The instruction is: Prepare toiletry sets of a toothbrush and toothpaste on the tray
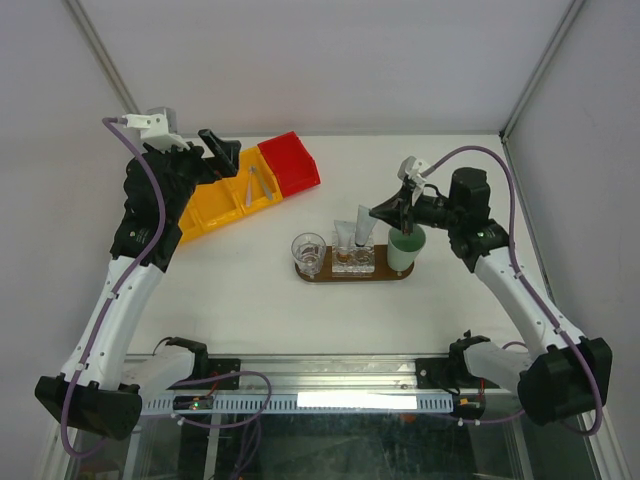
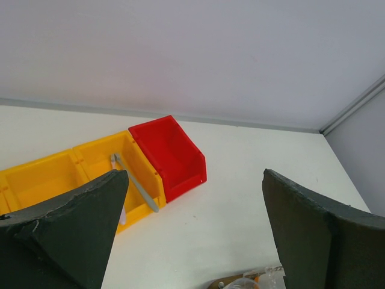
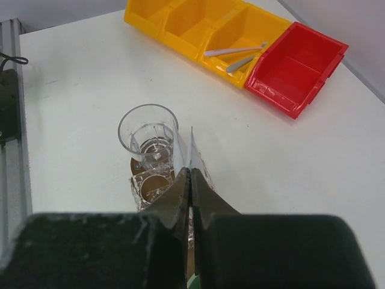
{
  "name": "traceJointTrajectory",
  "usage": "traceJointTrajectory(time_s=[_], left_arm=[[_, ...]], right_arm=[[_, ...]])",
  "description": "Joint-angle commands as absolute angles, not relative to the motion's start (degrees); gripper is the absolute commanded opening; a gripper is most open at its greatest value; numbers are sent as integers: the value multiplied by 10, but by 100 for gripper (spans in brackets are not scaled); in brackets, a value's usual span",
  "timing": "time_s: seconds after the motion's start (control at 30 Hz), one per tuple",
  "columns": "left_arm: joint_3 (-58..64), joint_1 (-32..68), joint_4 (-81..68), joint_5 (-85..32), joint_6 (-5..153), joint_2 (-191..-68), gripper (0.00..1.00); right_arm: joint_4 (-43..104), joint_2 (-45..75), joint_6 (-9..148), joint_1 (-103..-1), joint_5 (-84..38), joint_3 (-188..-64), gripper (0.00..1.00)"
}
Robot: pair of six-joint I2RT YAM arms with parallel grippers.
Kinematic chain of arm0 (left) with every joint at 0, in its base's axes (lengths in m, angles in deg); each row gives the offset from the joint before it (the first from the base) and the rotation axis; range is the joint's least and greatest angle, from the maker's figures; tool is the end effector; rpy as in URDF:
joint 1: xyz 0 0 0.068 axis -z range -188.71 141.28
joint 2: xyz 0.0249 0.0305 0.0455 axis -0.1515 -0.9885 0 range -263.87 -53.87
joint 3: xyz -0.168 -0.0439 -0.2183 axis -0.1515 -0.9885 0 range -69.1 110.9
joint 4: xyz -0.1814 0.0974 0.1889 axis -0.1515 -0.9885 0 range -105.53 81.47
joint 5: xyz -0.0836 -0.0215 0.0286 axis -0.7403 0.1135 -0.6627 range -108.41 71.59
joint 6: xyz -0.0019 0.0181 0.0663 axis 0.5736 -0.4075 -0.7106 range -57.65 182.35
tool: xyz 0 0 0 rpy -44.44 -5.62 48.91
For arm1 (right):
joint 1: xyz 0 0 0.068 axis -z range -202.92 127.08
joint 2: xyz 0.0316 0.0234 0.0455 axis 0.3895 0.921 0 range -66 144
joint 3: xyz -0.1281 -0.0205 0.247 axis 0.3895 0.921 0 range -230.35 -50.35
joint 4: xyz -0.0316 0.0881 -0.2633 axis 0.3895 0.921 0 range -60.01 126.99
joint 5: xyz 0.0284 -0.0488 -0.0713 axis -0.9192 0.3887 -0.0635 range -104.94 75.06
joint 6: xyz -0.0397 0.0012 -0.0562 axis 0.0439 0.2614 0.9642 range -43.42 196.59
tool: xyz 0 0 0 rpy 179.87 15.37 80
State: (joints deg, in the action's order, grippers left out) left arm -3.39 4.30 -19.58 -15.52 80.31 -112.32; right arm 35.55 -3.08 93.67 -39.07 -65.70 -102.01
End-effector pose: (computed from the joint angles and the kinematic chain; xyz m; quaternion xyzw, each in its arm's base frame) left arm 0.2561 -0.0563 0.4282 -0.0487 0.7284 -0.1646 0.6633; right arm 0.2494 0.1171 0.3300 -0.4523 0.6221 0.3397 0.5413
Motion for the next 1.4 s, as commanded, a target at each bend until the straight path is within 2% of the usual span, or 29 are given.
traceJointTrajectory(time_s=[0.0, 1.37], left_arm=[[-34, 36, -167, -161, 798, -1106, 99], [-44, 8, -151, -190, 808, -1079, 99]], right_arm=[[312, -29, 963, -385, -685, -1024, 0], [301, 33, 1017, -380, -730, -992, 0]])
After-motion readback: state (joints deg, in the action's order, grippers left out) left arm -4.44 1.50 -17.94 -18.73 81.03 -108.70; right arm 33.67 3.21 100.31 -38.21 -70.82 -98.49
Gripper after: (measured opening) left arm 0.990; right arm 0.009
